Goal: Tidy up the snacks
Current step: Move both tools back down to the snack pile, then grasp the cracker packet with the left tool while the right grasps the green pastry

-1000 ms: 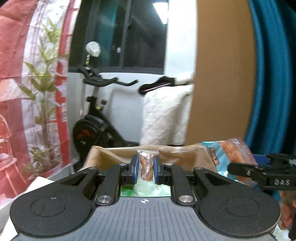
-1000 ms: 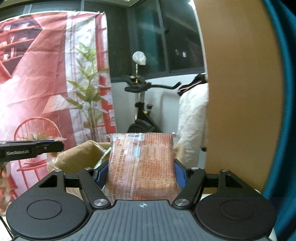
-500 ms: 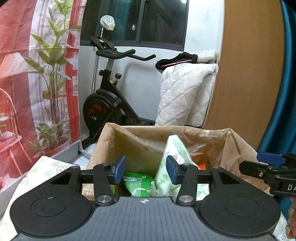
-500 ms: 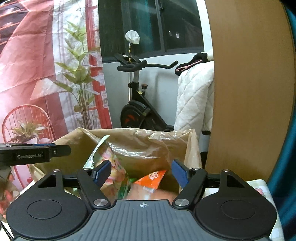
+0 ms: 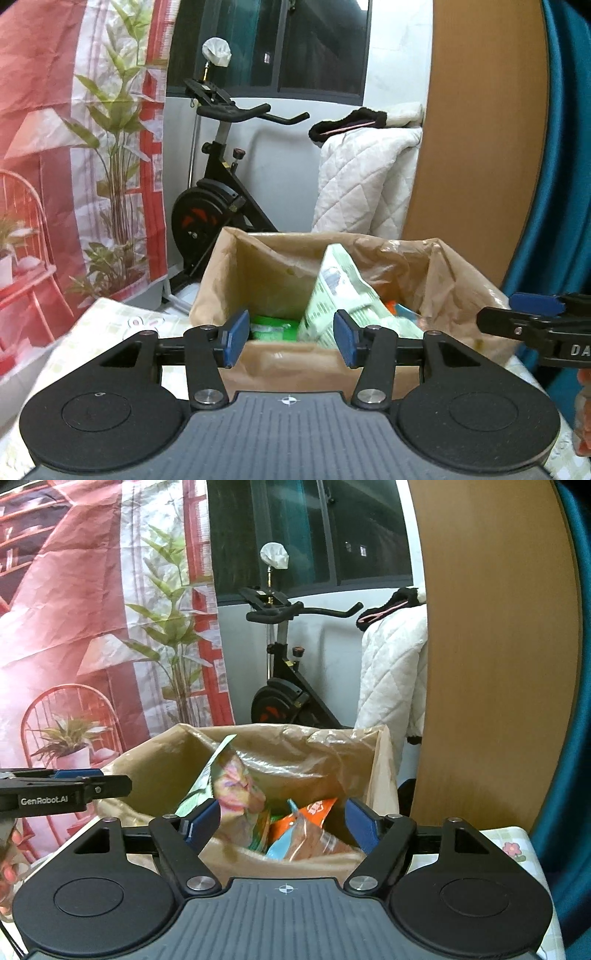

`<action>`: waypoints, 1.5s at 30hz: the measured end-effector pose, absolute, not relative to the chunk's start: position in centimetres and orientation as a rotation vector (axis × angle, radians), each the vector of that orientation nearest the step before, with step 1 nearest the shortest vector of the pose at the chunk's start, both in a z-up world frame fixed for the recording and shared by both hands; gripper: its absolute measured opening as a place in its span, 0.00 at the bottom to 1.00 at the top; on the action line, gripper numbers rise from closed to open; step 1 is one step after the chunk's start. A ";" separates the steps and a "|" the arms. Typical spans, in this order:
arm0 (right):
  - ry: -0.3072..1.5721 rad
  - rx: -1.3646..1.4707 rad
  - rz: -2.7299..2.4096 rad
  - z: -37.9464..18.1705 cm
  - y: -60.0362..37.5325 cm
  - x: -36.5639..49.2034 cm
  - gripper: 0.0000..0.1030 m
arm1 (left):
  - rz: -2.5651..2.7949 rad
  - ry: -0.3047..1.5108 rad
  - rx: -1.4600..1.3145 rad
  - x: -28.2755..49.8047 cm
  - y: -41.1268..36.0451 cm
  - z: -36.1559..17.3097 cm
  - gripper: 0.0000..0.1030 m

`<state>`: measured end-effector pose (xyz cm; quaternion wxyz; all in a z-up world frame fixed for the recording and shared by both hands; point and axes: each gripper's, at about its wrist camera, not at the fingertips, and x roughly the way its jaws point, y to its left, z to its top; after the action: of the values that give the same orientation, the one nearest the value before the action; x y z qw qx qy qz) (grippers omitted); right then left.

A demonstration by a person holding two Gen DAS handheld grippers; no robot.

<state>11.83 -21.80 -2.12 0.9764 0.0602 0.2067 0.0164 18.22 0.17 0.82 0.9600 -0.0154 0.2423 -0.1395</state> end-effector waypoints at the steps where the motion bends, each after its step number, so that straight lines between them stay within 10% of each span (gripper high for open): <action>1: 0.420 0.120 0.036 -2.2 -21.7 11.4 0.69 | -0.284 0.493 -0.043 17.7 0.3 0.7 0.51; 34: 0.643 0.180 0.043 -14.6 -21.8 5.4 0.69 | -0.386 0.905 -0.177 11.7 0.5 -13.3 0.52; 45: 0.710 0.110 0.005 -18.9 -23.7 5.7 0.70 | -0.337 0.935 -0.138 11.9 -3.2 -16.9 0.66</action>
<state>5.70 -23.75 -18.92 0.9363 0.0537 0.3472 0.0024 11.89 -3.16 -16.87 0.8767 -0.0660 0.4483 -0.1613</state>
